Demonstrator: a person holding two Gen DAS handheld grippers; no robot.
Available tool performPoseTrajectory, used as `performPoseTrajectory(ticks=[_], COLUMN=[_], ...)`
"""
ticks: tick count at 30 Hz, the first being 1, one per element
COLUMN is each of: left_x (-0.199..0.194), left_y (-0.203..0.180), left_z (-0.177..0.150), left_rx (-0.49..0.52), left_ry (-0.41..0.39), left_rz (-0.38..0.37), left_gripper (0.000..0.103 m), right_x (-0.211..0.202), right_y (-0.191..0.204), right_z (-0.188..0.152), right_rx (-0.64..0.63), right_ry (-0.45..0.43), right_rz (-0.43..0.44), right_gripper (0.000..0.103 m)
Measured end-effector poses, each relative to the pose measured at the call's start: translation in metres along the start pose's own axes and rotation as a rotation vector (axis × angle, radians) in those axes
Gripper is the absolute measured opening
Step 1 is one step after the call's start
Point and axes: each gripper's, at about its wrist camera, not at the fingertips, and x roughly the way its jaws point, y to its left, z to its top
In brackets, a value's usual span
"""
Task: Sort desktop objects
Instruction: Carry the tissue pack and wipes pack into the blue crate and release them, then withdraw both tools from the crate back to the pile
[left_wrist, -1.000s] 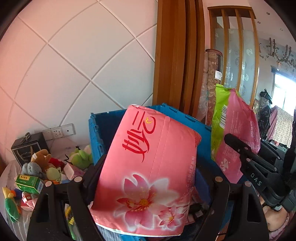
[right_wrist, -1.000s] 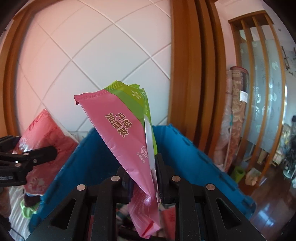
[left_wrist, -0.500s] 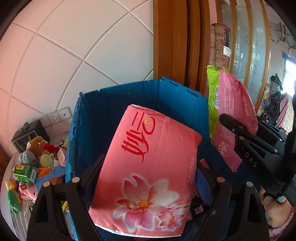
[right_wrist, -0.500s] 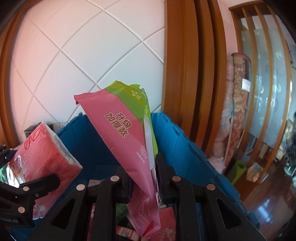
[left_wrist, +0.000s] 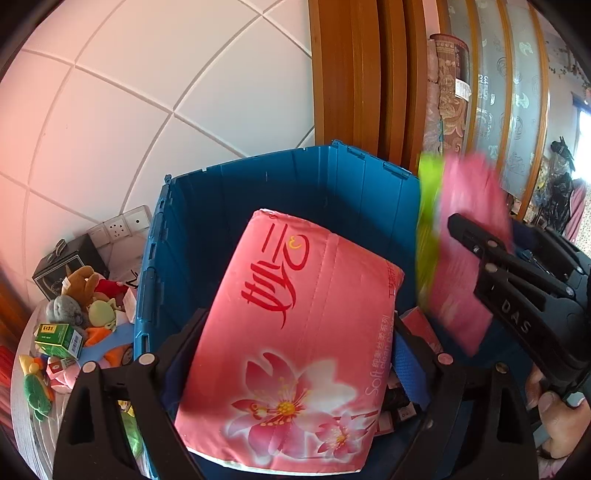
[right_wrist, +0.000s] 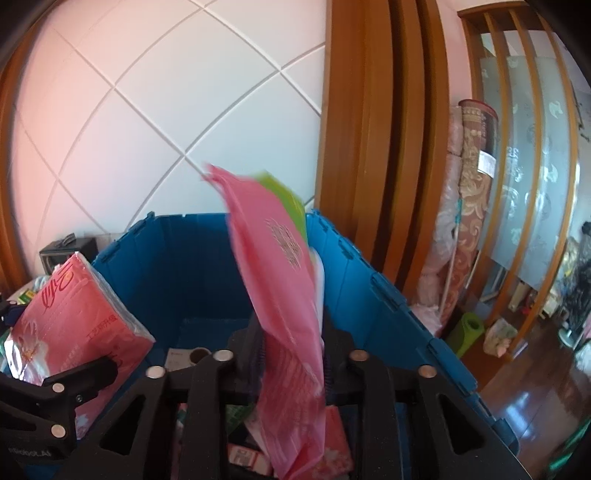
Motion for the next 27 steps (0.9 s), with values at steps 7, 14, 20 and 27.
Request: performPoseTrajectory(ticks=[7, 14, 20, 27], left_x=[0.0011, 0.0002, -0.0027, -0.0033], left_y=[0.0008, 0.0044, 0.0010, -0.0009], left_z=[-0.0001, -0.0004, -0.0007, -0.0005], left_rx=[-0.006, -0.023, -0.009, -0.003], left_ry=[-0.004, -0.016, -0.030, -0.034], left_rz=[-0.002, 0.001, 0.009, 0.013], left_gripper=[0.091, 0.094, 0.094, 0.094], right_x=[-0.0061, -0.0055, -0.0053, -0.0054], right_y=[0.0022, 0.0022, 0.0005, -0.0008], right_z=[0.0017, 0.0015, 0.0010, 0.0014], right_rx=[-0.002, -0.005, 0.000, 0.008], right_ry=[-0.017, -0.013, -0.016, -0.017], right_rz=[0.001, 0.005, 0.007, 0.013], right_gripper=[0.100, 0.101, 0.102, 0.103])
